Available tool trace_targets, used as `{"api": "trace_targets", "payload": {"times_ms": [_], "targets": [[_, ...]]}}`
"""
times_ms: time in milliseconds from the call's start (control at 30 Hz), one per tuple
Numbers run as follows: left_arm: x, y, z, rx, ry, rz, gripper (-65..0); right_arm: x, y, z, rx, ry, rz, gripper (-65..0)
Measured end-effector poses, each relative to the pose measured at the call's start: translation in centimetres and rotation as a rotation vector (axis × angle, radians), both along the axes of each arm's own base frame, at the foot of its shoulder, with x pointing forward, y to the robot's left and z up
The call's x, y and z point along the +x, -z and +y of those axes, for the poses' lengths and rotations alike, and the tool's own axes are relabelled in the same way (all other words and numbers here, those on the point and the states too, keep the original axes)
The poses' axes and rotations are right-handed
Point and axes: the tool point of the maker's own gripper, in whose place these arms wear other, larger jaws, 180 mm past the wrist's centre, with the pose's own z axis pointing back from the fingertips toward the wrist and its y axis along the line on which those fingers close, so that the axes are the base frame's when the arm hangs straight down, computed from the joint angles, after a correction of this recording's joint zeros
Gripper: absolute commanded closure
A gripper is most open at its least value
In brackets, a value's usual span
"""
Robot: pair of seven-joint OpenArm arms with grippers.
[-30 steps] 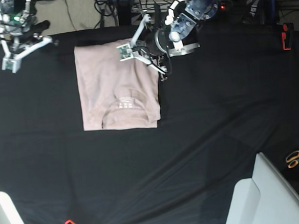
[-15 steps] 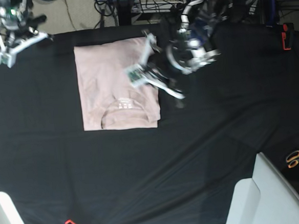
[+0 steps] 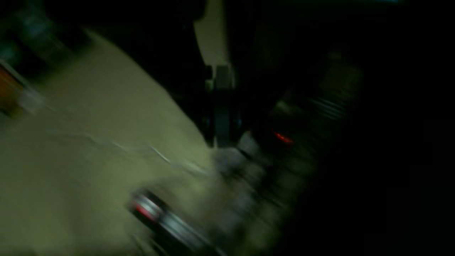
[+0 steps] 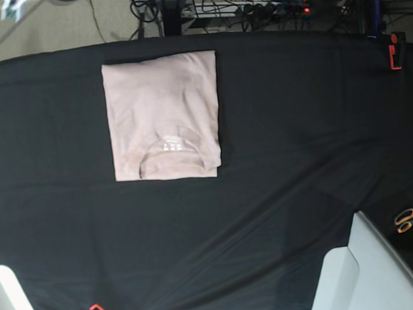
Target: Fold the T-shirt properly
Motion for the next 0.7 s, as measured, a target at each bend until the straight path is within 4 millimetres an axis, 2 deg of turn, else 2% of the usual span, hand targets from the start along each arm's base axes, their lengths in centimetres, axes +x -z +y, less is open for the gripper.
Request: {"api": "trace_targets", "payload": {"times_ms": [67, 100, 200, 233, 300, 367, 433, 500, 533, 633, 700], "targets": [[-2.5, 2.4, -0.8, -0.052, -0.069, 0.070, 0.0, -2.0, 3.6, 1.0, 0.042, -0.089, 0.087, 0.0], [-2.7, 3.9, -1.3, -0.076, -0.132, 0.072, 0.0, -2.9, 5.5, 1.8, 0.068, -0.133, 0.145, 0.0], [-4.1, 9.1, -0.9, -0.077, -0.287, 0.099, 0.0, -4.5, 10.3, 4.7, 0.137, -0.302, 0.269, 0.0], [-4.9, 10.8, -0.2, -0.038, -0.316, 0.115, 0.0, -5.4, 11.4, 4.8, 0.127, -0.352, 0.319, 0.0], [-4.9, 14.1, 1.4, 0.008, -0.400, 0.131, 0.0, -5.2, 13.4, 4.5, 0.105, -0.480, 0.351, 0.0], [-4.2, 16.2, 2.6, 0.011, -0.477, 0.120, 0.0, -5.0, 14.9, 3.2, 0.054, -0.624, 0.365, -0.2], [-2.2, 16.8, 3.5, -0.016, -0.574, 0.069, 0.0, -4.1, 15.7, 2.6, 0.027, -0.747, 0.304, -0.2], [2.7, 16.5, 3.7, -0.090, -0.586, -0.095, 0.0, -3.1, 16.1, 3.0, 0.031, -0.804, 0.247, -0.2], [4.6, 16.4, 4.0, -0.099, -0.601, -0.159, 0.0, -1.7, 16.2, 3.7, 0.036, -0.811, 0.167, -0.2], [5.7, 16.7, 4.7, -0.042, -0.572, -0.174, 0.0, 0.6, 16.4, 4.8, 0.037, -0.722, 0.072, -0.2], [4.1, 17.0, 4.8, -0.014, -0.552, -0.128, 0.0, 1.5, 16.4, 4.5, 0.020, -0.604, 0.037, -0.2]]}}
